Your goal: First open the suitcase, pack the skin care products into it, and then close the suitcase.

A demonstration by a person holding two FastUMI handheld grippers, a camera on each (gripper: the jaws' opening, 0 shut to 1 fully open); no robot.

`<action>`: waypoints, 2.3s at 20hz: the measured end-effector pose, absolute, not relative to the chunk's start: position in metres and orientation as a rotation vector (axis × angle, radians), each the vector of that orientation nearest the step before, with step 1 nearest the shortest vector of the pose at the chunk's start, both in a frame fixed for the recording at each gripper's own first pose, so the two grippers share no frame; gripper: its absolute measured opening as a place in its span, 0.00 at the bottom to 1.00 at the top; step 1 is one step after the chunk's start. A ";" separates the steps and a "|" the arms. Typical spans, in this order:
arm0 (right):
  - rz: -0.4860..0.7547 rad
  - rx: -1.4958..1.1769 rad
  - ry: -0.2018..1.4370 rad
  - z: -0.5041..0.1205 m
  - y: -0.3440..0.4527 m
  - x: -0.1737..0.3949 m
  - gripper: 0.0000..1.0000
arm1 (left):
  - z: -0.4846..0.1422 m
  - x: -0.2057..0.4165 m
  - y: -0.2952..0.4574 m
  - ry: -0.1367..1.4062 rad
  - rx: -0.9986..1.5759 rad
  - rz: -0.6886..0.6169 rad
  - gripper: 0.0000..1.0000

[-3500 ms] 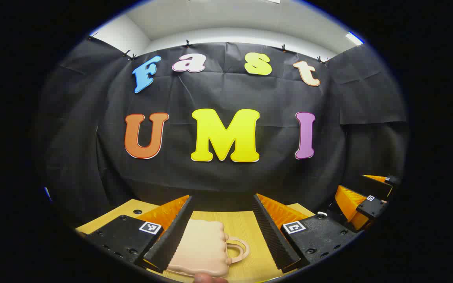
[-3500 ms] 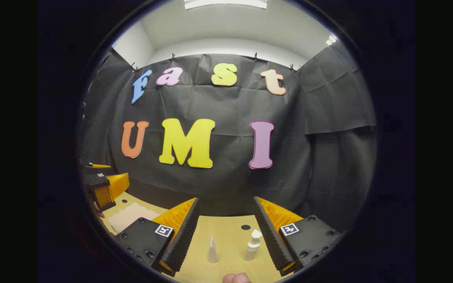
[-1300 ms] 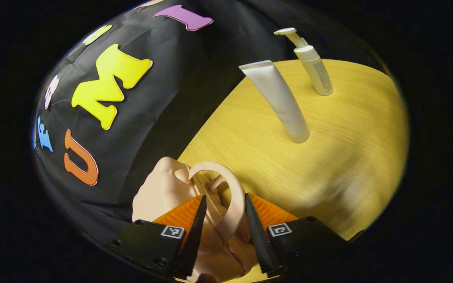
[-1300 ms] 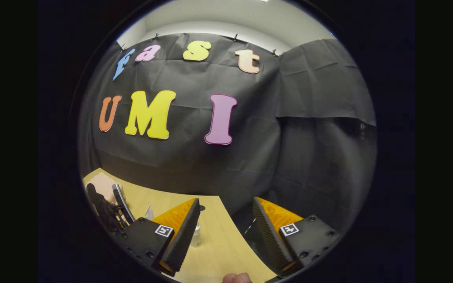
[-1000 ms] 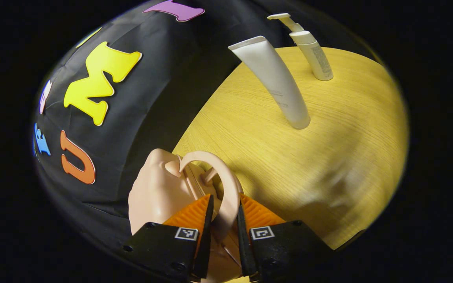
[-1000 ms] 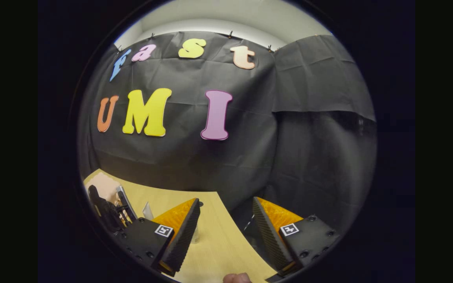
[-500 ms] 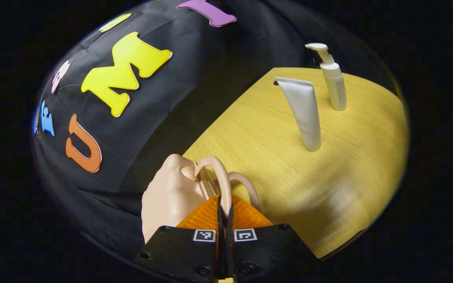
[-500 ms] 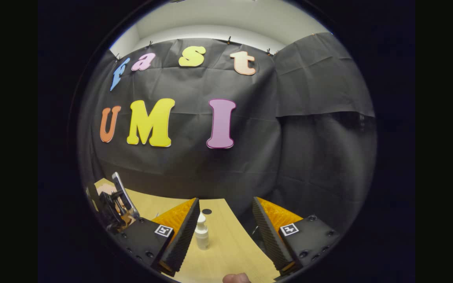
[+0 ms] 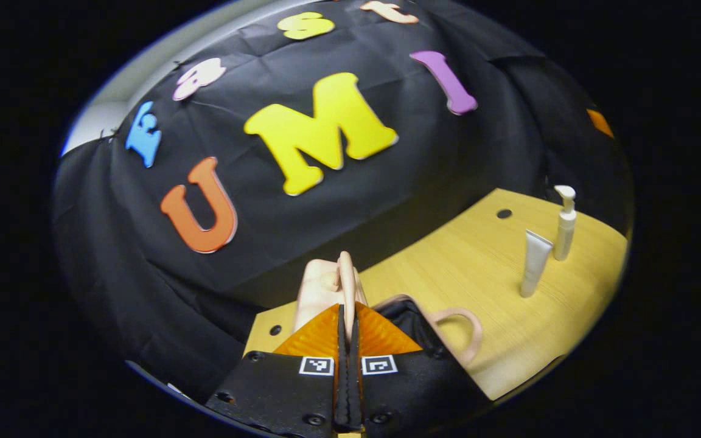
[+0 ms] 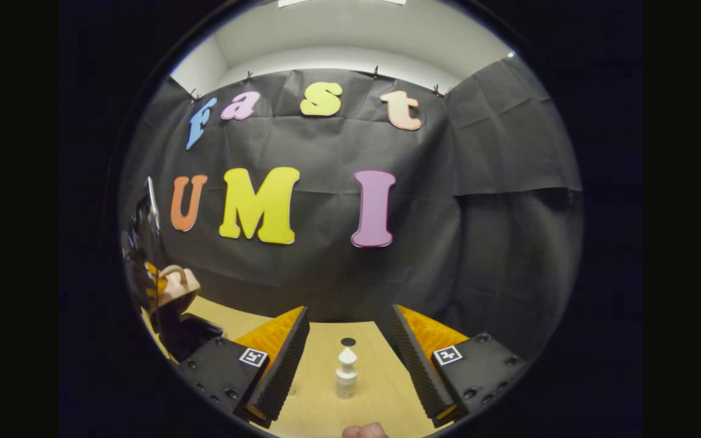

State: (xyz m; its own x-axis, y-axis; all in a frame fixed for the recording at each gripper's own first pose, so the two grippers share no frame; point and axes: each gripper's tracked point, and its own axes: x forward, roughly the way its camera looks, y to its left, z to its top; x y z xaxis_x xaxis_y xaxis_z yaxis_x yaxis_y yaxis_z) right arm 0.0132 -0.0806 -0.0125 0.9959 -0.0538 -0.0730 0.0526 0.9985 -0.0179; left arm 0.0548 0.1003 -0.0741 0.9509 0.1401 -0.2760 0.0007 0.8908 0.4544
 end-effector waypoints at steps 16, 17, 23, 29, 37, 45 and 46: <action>0.046 -0.130 0.116 0.000 0.012 0.016 0.80 | -0.193 0.039 0.450 0.302 -0.041 0.346 0.02; 0.048 -0.134 0.121 -0.001 0.016 0.017 0.80 | -0.215 0.038 0.457 0.339 -0.111 0.347 0.03; 0.063 -0.169 0.142 -0.005 0.037 0.020 0.80 | -0.303 0.022 0.472 0.499 -0.329 0.304 0.02; 0.076 -0.145 0.170 -0.017 0.039 0.015 0.80 | -0.310 0.011 0.485 0.556 -0.269 0.387 0.21; 0.049 -0.049 0.124 -0.016 0.006 0.016 0.80 | -0.125 0.013 0.387 0.257 -0.001 0.406 0.98; 0.039 -0.015 0.091 -0.025 -0.052 0.013 0.80 | -0.044 -0.004 0.184 0.109 0.029 0.312 0.89; 0.034 -0.012 0.091 -0.027 -0.061 0.013 0.80 | -0.046 -0.003 0.165 0.094 0.033 0.299 0.89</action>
State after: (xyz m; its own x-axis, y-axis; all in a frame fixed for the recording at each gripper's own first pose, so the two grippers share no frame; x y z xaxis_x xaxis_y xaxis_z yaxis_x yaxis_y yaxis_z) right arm 0.0128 -0.0607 -0.0272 0.9953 0.0332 -0.0909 -0.0343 0.9994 -0.0103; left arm -0.0030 0.1655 -0.0463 0.9514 0.2954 -0.0872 -0.2923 0.9552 0.0468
